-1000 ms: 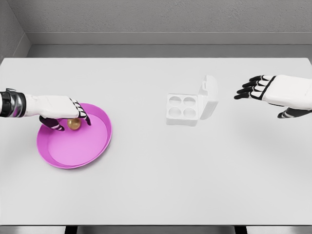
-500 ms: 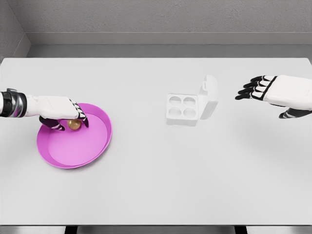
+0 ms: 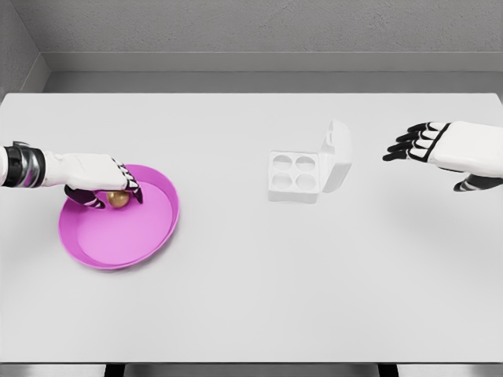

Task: Pack egg into the box and close the box lid

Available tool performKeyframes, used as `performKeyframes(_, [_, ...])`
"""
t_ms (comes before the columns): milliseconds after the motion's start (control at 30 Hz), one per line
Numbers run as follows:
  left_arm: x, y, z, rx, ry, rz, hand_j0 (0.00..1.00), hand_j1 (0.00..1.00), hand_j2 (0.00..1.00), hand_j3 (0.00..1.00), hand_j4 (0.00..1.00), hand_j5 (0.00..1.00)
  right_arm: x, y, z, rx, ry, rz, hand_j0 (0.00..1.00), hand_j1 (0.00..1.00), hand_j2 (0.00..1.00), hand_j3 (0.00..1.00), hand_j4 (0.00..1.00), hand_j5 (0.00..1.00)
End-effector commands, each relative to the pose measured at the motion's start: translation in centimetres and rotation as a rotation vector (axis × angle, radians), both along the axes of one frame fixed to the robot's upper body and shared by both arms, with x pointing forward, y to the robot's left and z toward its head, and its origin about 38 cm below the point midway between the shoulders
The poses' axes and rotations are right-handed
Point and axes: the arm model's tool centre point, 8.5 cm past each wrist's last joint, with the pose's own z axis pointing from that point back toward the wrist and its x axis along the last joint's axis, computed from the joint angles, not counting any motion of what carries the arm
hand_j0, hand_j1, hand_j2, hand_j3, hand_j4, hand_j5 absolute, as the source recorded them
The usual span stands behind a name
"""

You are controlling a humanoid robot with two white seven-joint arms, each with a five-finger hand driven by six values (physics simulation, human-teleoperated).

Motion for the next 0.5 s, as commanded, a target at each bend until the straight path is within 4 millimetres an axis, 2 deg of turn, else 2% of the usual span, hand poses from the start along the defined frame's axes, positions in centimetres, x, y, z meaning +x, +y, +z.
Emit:
performKeyframes(0, [0.04,0.1,0.04,0.001,-0.001,0.004,0.74,0.74,0.74,0.74,0.74,0.74,0.02,-0.05,0.18,0.004,-0.002,-0.003,1.0,1.0,1.0,1.0,1.0,1.0])
performKeyframes(33, [0.08,0.18,0.01,0.0,-0.001,0.007,0.74,0.74,0.74,0.74,0.74,0.74,0.03,-0.08,0.12,0.004,0.0,-0.004,1.0,1.0,1.0,1.0,1.0,1.0])
performKeyframes(133, [0.06,0.16,0.01,0.004,-0.002,0.005,0.52,0.52,0.52,0.52,0.52,0.52,0.02,-0.12,0.3,0.003,-0.005,-0.005,1.0,1.0,1.0,1.0,1.0,1.0])
performKeyframes(467, [0.04,-0.04,0.15,0.0,-0.004,0.0,0.35,0.35,0.35,0.35,0.35,0.35,-0.16,-0.86,0.34,-0.02,0.005,-0.019,1.0,1.0,1.0,1.0,1.0,1.0])
